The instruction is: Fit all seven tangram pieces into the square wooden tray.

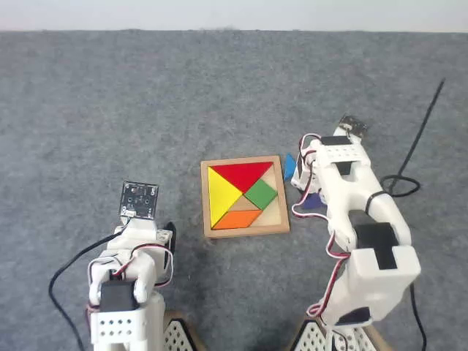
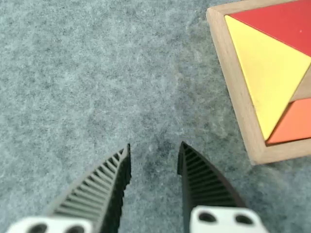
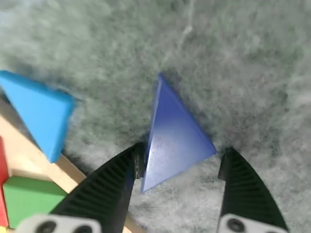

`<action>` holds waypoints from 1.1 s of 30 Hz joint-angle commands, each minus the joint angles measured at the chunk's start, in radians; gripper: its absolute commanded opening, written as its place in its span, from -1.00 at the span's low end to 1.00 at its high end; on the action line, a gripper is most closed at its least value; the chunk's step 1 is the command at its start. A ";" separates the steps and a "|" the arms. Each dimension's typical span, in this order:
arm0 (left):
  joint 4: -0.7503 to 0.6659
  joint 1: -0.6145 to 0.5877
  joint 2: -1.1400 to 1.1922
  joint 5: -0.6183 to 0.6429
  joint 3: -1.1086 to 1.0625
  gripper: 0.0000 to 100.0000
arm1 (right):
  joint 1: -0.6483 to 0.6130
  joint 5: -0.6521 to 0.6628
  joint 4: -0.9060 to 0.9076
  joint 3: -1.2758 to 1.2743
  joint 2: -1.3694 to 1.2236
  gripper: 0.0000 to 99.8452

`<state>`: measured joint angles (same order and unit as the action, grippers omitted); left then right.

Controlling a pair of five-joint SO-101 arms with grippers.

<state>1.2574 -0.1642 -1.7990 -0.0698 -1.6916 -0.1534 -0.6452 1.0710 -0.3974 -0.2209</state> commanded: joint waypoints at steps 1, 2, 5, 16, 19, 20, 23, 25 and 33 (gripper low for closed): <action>0.009 0.002 -0.028 -0.006 0.008 -0.69 | 0.021 -0.011 0.008 0.069 0.004 -0.52; 0.009 0.002 -0.028 -0.006 0.008 -0.69 | 0.021 -0.008 0.018 0.071 0.004 -0.52; 0.009 0.002 -0.028 -0.006 0.008 -0.69 | 0.027 -0.005 0.024 0.071 0.004 -0.52; 0.009 0.002 -0.028 -0.006 0.008 -0.69 | 0.027 0.123 0.033 0.066 -0.004 -0.57; 0.009 0.002 -0.028 -0.006 0.008 -0.69 | 0.025 0.163 0.033 0.069 -0.002 -0.67; 0.009 0.002 -0.028 -0.006 0.008 -0.69 | 0.024 0.193 0.033 0.069 -0.002 -0.69; 0.009 0.002 -0.028 -0.006 0.008 -0.69 | 0.027 0.221 0.033 0.069 -0.004 -0.72; 0.009 0.002 -0.028 -0.006 0.008 -0.69 | 0.027 0.222 0.033 0.068 0.001 -0.73; 0.009 0.002 -0.028 -0.006 0.008 -0.69 | 0.028 0.545 0.054 0.074 0.005 -0.72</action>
<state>1.2574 -0.1642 -1.7990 -0.0698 -1.6916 -0.1320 -0.3107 1.0940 -0.3821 -0.2286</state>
